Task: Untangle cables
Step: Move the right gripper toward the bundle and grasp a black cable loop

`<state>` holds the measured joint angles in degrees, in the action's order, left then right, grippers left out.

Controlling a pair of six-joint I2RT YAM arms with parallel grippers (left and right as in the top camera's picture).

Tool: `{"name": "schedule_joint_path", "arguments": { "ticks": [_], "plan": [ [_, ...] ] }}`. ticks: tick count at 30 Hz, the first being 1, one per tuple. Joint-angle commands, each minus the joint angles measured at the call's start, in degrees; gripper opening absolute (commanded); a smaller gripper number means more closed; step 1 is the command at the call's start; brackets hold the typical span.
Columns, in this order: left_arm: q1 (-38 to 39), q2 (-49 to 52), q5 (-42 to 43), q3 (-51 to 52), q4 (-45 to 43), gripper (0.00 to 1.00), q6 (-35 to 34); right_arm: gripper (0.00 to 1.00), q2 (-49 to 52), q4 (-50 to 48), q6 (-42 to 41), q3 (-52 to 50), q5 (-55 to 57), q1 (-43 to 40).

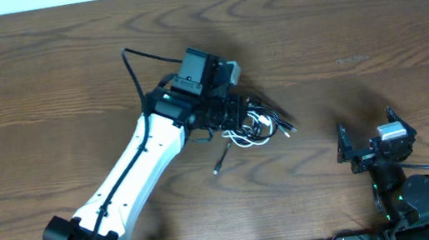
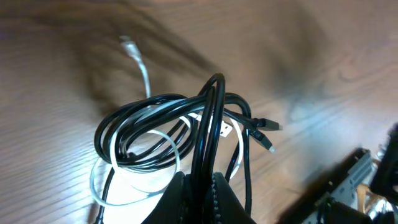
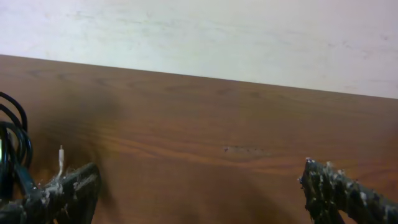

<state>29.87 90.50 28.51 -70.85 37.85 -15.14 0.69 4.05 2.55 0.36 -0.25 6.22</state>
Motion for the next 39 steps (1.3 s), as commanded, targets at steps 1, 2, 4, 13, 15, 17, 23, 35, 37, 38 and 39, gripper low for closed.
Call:
{"name": "schedule_joint_path", "arguments": {
  "ticks": [1, 2, 4, 13, 15, 17, 23, 35, 37, 38, 39],
  "plan": [
    [2.43, -0.28, 2.49, -0.63, -1.16, 0.08, 1.2, 0.99, -0.31, 0.22, -0.35, -0.04, -0.42, -0.28],
    [3.04, -0.28, 2.03, -0.63, -1.27, 0.08, 1.88, 0.99, -0.31, 0.17, -0.35, -0.04, -0.42, -0.28],
    [3.98, -0.28, -0.09, -0.63, -1.01, 0.09, 2.67, 0.99, -0.31, 0.13, -0.79, -0.04, -2.27, -0.28],
    [6.1, -0.26, -12.94, -0.48, -0.15, 0.61, 2.64, 0.99, 3.19, 0.22, -8.83, 0.2, -4.9, -0.26],
    [6.1, -0.26, -15.89, -0.04, -0.17, 0.63, 2.62, 0.99, 5.03, 2.05, -10.1, 1.16, -4.92, -0.26],
    [6.1, -0.26, -17.09, 0.59, -0.2, 0.63, 2.6, 0.99, 7.5, 4.63, -10.25, 2.99, -5.33, -0.26],
    [6.1, 0.28, -17.46, 2.43, -0.57, 0.63, 2.6, 0.99, 17.0, 10.4, -10.21, 11.32, -5.53, -0.26],
    [5.86, 5.68, -16.11, 2.43, -1.95, 0.67, -5.75, 0.99, 43.36, 22.95, -9.27, 31.87, -12.59, -0.26],
    [5.84, 6.78, -13.44, 2.43, -3.23, 0.68, -5.73, 0.99, 46.95, 25.53, -7.5, 34.67, -12.61, -0.22],
    [5.84, 7.67, -11.32, 2.43, -4.22, 0.68, -5.49, 0.99, 48.92, 27.36, -6.8, 36.48, -12.61, -0.22],
    [5.84, 8.17, -10.19, 2.45, -4.72, 0.68, -5.49, 0.99, 50.01, 28.41, -6.71, 37.55, -12.66, -0.22]
  ]
}}
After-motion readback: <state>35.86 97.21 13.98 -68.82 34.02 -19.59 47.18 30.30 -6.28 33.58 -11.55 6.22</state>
